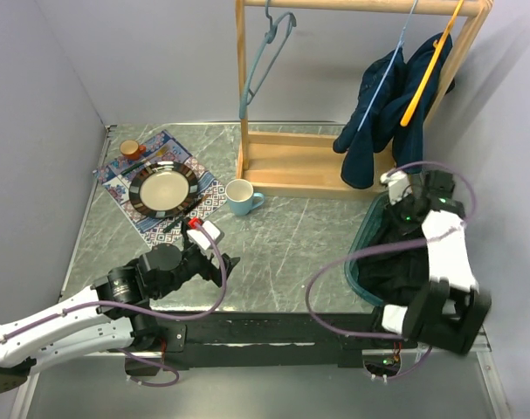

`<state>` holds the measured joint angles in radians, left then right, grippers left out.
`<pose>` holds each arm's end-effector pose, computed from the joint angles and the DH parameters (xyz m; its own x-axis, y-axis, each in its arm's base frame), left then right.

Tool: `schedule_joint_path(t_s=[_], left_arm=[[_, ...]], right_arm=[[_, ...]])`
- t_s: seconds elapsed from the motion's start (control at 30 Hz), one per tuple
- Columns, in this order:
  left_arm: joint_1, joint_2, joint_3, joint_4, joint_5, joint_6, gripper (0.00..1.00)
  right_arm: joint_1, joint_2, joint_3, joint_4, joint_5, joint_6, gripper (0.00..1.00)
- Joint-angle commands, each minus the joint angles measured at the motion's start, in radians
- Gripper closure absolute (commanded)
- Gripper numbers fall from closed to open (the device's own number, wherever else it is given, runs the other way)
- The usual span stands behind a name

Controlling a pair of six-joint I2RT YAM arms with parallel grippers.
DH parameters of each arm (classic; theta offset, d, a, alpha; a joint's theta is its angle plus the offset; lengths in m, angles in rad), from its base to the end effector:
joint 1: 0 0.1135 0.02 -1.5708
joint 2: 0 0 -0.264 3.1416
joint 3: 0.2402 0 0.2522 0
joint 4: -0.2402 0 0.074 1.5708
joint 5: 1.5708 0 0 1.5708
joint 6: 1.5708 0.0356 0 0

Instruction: Place the skirt on the hanger

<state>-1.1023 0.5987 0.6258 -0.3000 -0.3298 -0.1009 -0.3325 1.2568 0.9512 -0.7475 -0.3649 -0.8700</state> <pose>0.0775 -0.1276 0.2999 -0.1919 0.1682 -0.9669 0.6875 0.7261 -0.0102 0.2340 -0.0674 0.2549 -0.6351 -0.5361 -0.5561 -0.5388 0.8233 -0.1783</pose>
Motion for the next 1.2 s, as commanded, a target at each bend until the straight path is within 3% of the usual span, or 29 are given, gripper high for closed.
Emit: schedule_joint_path(t_s=[0.0, 0.27, 0.43, 0.57, 0.77, 0.93, 1.03, 1.17], left_arm=[[0.01, -0.034, 0.028, 0.036, 0.012, -0.037, 0.03], [0.01, -0.154, -0.008, 0.142, 0.128, -0.068, 0.03], [0.012, -0.085, 0.038, 0.168, 0.236, -0.103, 0.03], [0.01, -0.014, 0.051, 0.2, 0.274, -0.122, 0.03], [0.01, 0.062, 0.071, 0.228, 0.337, -0.128, 0.03], [0.012, 0.024, 0.132, 0.156, 0.296, -0.126, 0.03], [0.012, -0.037, 0.161, 0.076, 0.223, -0.154, 0.03], [0.01, -0.125, 0.176, -0.023, 0.085, -0.232, 0.03]], right_arm=[[-0.01, -0.239, 0.211, -0.173, -0.126, -0.026, 1.0], [0.082, -0.255, 0.696, -0.525, -0.453, 0.02, 1.0], [0.381, -0.235, 0.773, -0.471, -0.474, 0.216, 1.0], [0.521, -0.192, 0.9, -0.397, -0.531, 0.325, 1.0], [0.529, -0.079, 1.096, -0.325, -0.724, 0.445, 1.0], [0.61, -0.02, 1.049, -0.184, -0.792, 0.56, 1.0], [0.729, 0.0, 0.921, -0.158, -0.714, 0.531, 1.0], [0.881, 0.003, 0.61, -0.081, -0.567, 0.476, 1.0]])
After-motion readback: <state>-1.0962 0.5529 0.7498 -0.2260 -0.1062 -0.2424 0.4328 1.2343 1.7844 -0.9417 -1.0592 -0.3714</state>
